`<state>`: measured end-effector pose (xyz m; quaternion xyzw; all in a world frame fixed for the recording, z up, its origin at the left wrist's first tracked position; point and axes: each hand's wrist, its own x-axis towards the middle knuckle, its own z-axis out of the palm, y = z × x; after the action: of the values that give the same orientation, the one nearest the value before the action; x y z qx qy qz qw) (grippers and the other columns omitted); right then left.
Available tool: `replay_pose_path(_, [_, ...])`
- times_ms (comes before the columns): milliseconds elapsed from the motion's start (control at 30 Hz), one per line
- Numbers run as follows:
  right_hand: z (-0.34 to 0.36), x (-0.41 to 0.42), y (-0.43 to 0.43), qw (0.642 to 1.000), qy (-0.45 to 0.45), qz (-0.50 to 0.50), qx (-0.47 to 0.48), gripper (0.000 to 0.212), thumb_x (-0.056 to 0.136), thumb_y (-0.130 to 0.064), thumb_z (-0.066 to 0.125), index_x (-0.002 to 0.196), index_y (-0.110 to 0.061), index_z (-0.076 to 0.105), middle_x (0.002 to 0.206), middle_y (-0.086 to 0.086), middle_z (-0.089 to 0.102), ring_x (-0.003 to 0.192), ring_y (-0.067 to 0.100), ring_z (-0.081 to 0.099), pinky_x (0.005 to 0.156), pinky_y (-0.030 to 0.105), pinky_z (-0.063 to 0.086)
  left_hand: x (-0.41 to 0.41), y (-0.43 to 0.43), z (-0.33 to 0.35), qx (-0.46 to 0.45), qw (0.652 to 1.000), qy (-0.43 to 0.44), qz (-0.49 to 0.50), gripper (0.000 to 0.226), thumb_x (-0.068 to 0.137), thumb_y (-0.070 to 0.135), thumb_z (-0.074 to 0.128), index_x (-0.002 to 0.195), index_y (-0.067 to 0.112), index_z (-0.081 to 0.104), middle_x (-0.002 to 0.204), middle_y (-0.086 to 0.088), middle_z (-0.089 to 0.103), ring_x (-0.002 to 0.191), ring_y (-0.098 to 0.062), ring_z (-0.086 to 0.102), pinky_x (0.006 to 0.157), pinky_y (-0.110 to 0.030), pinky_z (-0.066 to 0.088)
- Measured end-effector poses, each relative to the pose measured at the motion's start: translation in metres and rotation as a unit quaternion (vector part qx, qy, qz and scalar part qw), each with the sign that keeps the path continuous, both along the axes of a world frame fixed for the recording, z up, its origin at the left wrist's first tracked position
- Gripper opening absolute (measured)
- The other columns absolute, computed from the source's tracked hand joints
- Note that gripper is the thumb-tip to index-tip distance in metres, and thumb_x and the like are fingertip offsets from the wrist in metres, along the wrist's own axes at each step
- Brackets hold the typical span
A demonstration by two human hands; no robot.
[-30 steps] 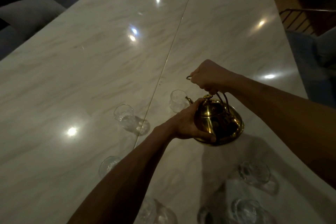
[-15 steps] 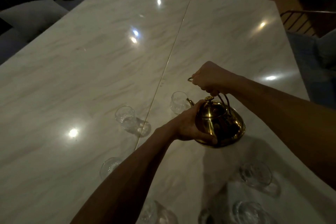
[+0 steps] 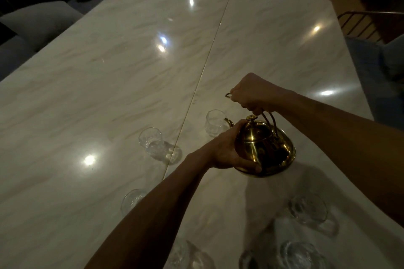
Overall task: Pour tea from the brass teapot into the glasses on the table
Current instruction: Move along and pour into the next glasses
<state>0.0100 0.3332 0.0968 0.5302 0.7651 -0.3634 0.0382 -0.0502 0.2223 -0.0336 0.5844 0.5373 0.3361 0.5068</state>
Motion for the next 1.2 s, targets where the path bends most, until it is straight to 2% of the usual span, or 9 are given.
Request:
replay_pose_path(67, [0.001,0.001,-0.001,1.0,-0.002,0.0,0.001,0.028,0.092,-0.009,0.054,0.113,0.006,0.067,0.072,0.015,0.053,0.046,0.017,0.044,0.034,0.018,0.034,0.001,0.0,0.0,0.001,1.0,-0.002,-0.002,0.114,0.074,0.015,0.093,0.159,0.03,0.02,0.154,0.001,0.049,0.14,-0.018,0.048,0.11,-0.03,0.045])
replay_pose_path(200, [0.001,0.001,0.0,1.0,-0.008,0.0,0.003,0.028,0.093,-0.01,0.054,0.115,0.003,0.066,0.072,0.015,0.054,0.046,0.017,0.045,0.033,0.019,0.034,0.002,0.001,0.001,0.001,1.0,0.0,-0.003,0.111,0.074,0.015,0.093,0.159,0.028,0.021,0.153,0.001,0.048,0.137,-0.013,0.046,0.107,-0.025,0.043])
replay_pose_path(300, [0.0,0.002,0.0,1.0,-0.009,0.001,-0.001,0.027,0.094,-0.011,0.054,0.113,0.004,0.067,0.072,0.015,0.054,0.045,0.017,0.045,0.034,0.019,0.034,0.003,0.0,0.0,-0.002,1.0,-0.002,-0.003,0.112,0.074,0.016,0.093,0.159,0.028,0.021,0.153,0.001,0.049,0.141,-0.018,0.047,0.111,-0.033,0.045])
replay_pose_path(400, [0.001,0.003,0.0,1.0,-0.006,-0.002,-0.002,0.028,0.093,-0.01,0.054,0.113,0.005,0.067,0.073,0.016,0.054,0.046,0.018,0.044,0.037,0.022,0.035,0.003,0.0,-0.001,0.003,1.0,0.001,-0.002,0.113,0.074,0.017,0.093,0.159,0.029,0.021,0.153,0.002,0.049,0.141,-0.018,0.047,0.111,-0.032,0.044])
replay_pose_path(500, [0.002,0.003,-0.001,1.0,0.001,-0.004,-0.005,0.029,0.092,-0.01,0.054,0.113,0.006,0.066,0.071,0.014,0.052,0.047,0.017,0.042,0.038,0.022,0.035,0.003,0.0,0.0,0.006,1.0,0.002,-0.002,0.113,0.073,0.018,0.094,0.159,0.029,0.021,0.153,0.003,0.049,0.141,-0.019,0.047,0.114,-0.039,0.045])
replay_pose_path(667, [0.008,0.004,-0.005,1.0,0.007,-0.005,-0.001,0.03,0.092,-0.008,0.054,0.118,0.006,0.064,0.068,0.012,0.05,0.046,0.015,0.04,0.036,0.02,0.034,0.004,0.0,0.002,0.006,1.0,0.01,0.0,0.114,0.073,0.018,0.094,0.16,0.027,0.021,0.154,0.002,0.049,0.142,-0.019,0.047,0.113,-0.036,0.045])
replay_pose_path(800, [0.011,0.006,-0.007,1.0,0.004,-0.003,0.001,0.031,0.093,-0.009,0.053,0.118,0.005,0.064,0.068,0.012,0.049,0.047,0.015,0.04,0.035,0.021,0.033,0.004,-0.001,0.002,0.011,1.0,0.016,0.0,0.115,0.071,0.023,0.094,0.16,0.028,0.021,0.154,0.003,0.049,0.143,-0.02,0.047,0.116,-0.046,0.046])
replay_pose_path(1100, [0.015,0.013,-0.013,1.0,0.007,0.002,0.016,0.033,0.092,-0.009,0.053,0.119,0.008,0.063,0.071,0.013,0.049,0.048,0.016,0.04,0.042,0.024,0.034,0.006,-0.004,0.005,0.023,0.999,0.038,0.002,0.115,0.07,0.023,0.095,0.159,0.028,0.023,0.153,0.003,0.05,0.141,-0.019,0.049,0.115,-0.044,0.048])
replay_pose_path(1200, [0.018,0.017,-0.017,0.999,-0.004,0.026,0.039,0.033,0.098,-0.015,0.05,0.118,0.007,0.064,0.077,0.016,0.055,0.05,0.017,0.045,0.044,0.024,0.039,0.008,-0.005,0.006,0.03,0.998,0.05,0.002,0.115,0.07,0.023,0.096,0.159,0.026,0.024,0.153,0.002,0.05,0.141,-0.019,0.05,0.114,-0.044,0.049])
